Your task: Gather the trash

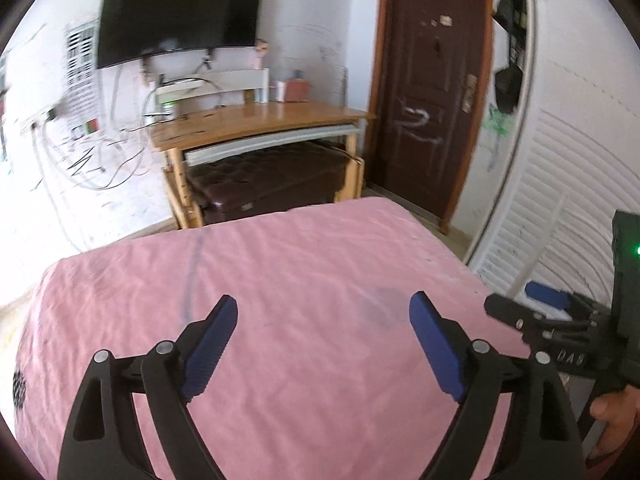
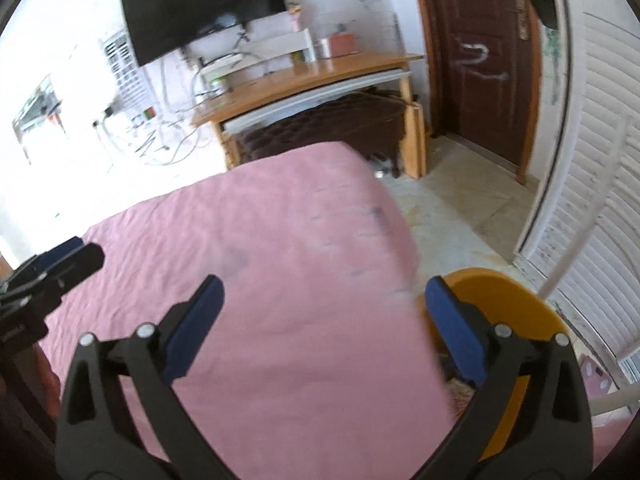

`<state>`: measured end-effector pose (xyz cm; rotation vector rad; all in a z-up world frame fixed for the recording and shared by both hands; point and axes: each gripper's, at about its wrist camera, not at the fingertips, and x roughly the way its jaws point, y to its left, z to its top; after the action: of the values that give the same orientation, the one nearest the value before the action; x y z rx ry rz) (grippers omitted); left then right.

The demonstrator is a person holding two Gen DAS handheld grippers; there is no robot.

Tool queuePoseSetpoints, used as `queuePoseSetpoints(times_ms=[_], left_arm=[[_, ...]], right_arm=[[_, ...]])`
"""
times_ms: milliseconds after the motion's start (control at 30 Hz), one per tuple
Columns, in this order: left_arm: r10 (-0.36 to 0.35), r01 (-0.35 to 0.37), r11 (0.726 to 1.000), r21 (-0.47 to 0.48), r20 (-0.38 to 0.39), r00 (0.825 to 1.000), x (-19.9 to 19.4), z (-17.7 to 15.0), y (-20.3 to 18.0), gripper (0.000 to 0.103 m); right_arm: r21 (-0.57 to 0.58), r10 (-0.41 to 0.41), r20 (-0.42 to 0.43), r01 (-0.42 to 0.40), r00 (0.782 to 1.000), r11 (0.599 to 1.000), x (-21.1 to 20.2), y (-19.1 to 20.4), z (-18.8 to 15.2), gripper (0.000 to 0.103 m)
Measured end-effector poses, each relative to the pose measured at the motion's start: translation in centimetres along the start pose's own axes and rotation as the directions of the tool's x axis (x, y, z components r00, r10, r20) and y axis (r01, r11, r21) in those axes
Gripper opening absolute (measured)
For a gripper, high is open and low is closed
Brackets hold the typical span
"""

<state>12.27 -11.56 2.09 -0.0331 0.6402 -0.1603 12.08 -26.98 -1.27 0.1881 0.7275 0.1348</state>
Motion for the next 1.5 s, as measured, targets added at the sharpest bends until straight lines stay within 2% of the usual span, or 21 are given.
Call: queuePoseSetpoints(times_ms=[233, 433, 600, 1033, 1500], left_arm=[[0.034, -0.031, 0.998, -0.057, 0.048, 0.998, -3.2, -1.9, 3.8, 0.088], [0.031, -0.026, 0.995, -0.091, 0.056, 0.998, -5.9, -3.8, 6.2, 0.090], [0.051, -0.044, 0.993, -0.111, 0.063, 0.997, -8.2, -4.9, 7.7, 0.091], [0.061, -0.057, 0.991, -0.123, 0.029, 0.998, -11.0, -7.2, 8.4, 0.092], [0.049, -0.049, 0.993, -0.107, -0.004, 0.999, -10.9, -7.5, 7.9, 0.092]], right_arm=[[-0.082, 0.055, -0.025, -0.057, 0.998, 0.995, -0.2, 6.1, -1.5, 0.097], [-0.133, 0.083, -0.027, -0.086, 0.996, 0.987, -1.5, 9.5, -2.8, 0.097], [-0.168, 0.073, 0.017, -0.069, 0.997, 0.983, -3.3, 11.5, -3.9, 0.097], [-0.187, 0.042, 0.022, -0.037, 0.999, 0.982, -3.9, 12.9, -4.7, 0.097], [-0.192, 0.011, -0.005, -0.012, 1.000, 0.981, -3.4, 12.7, -5.5, 0.097]])
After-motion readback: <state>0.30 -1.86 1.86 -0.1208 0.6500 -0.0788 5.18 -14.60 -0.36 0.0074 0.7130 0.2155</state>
